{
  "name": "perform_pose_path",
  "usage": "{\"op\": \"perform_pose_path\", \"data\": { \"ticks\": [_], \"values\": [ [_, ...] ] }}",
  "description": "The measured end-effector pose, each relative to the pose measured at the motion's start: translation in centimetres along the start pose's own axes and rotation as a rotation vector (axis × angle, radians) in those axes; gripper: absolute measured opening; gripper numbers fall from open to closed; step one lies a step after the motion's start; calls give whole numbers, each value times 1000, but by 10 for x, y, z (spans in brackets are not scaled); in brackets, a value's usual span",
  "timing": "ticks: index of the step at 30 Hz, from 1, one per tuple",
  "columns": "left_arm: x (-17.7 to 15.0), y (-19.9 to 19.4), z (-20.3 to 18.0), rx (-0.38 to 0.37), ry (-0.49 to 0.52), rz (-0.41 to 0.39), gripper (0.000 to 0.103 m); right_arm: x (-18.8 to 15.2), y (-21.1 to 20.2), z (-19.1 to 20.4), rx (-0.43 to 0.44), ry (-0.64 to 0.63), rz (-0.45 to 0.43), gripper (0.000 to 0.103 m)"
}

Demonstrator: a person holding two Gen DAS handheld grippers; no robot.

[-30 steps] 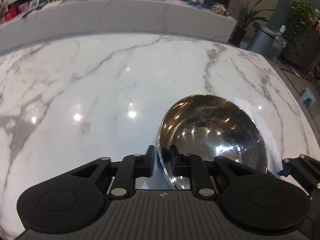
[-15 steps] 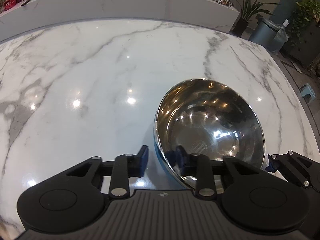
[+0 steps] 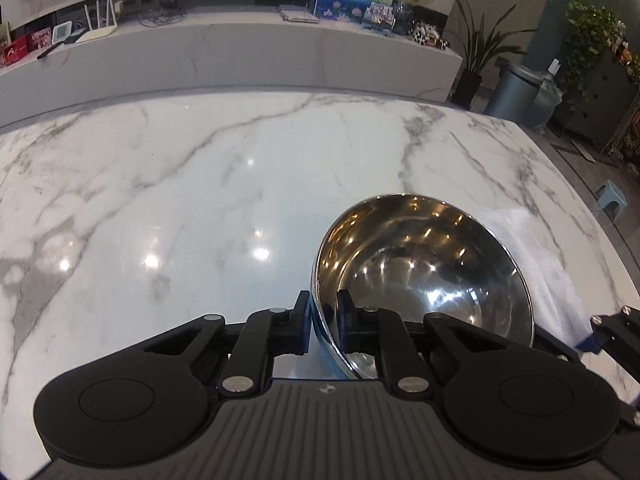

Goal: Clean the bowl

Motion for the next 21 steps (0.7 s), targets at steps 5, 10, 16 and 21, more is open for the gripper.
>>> {"op": "perform_pose_path", "data": {
  "ticks": [5, 10, 16, 21],
  "values": [
    [1, 1, 0, 1, -12, 4, 12, -2, 6, 6, 18, -25, 36, 15],
    [-2, 1, 8, 14, -81, 60, 35, -7, 12, 14, 37, -44, 71, 15],
    [-5, -7, 5, 9, -74, 75, 34, -11, 17, 22, 57, -75, 105, 15],
    [-6, -10, -1, -1, -36, 76, 21, -10, 16, 18, 46, -65, 93, 15]
  ]
}}
Point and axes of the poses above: each gripper's, at about its wrist camera, not at the fingertips, and y roughly the way its jaws point, z to its left, x to its top, the point moved 2 cm from there along y, roughly the way its jaws point, and after that the axes turned 1 degree about -y, right-handed, at the moved point
